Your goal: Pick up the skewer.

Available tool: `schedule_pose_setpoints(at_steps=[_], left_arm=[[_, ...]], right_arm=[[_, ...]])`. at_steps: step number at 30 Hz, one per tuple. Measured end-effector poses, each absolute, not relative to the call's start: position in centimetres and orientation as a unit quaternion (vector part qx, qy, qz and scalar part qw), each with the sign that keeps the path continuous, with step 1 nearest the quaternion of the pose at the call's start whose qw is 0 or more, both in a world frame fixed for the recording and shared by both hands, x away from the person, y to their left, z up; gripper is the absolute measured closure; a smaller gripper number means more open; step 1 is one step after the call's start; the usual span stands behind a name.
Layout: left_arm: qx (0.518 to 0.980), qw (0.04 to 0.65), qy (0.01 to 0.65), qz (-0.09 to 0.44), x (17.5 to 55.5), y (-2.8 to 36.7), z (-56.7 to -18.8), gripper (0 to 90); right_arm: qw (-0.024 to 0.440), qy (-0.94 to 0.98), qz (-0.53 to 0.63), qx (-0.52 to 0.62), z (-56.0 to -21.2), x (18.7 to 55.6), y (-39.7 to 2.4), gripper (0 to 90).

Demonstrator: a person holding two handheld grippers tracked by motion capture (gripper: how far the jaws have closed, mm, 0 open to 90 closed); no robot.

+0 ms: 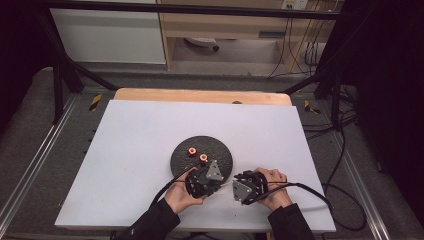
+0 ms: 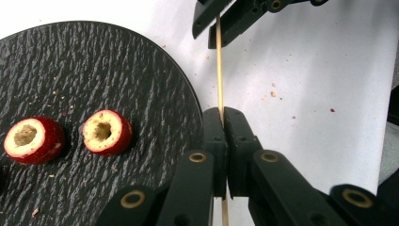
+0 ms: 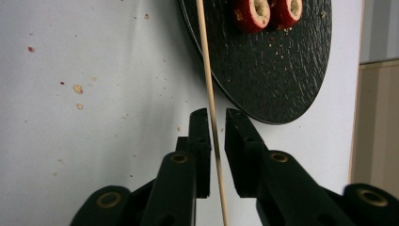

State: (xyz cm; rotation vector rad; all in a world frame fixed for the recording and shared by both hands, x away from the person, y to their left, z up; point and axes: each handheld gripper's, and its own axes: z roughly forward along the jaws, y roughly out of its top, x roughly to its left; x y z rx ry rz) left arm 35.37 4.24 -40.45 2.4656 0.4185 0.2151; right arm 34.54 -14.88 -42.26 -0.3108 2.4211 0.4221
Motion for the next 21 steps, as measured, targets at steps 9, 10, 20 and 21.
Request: schedule_pose_setpoints(at_steps=[9,10,20,21], left_arm=[[0.934,0.311,0.157,0.08,35.4,4.18,-40.48,88.2],[0.935,0.308,0.155,0.079,35.43,4.2,-40.45,88.1],[0.958,0.235,0.157,0.049,36.22,4.34,-39.53,80.8],[0.96,0.226,0.158,0.044,36.23,4.21,-39.54,81.1]], right_arm=[[0.328,0.922,0.143,-0.15,-42.3,34.36,-14.9,88.7],[0.328,0.921,0.142,-0.153,-42.29,34.37,-14.9,88.8],[0.343,0.916,0.117,-0.17,-42.08,34.07,-14.86,88.9],[0.346,0.915,0.114,-0.177,-42.07,34.07,-14.76,88.9]])
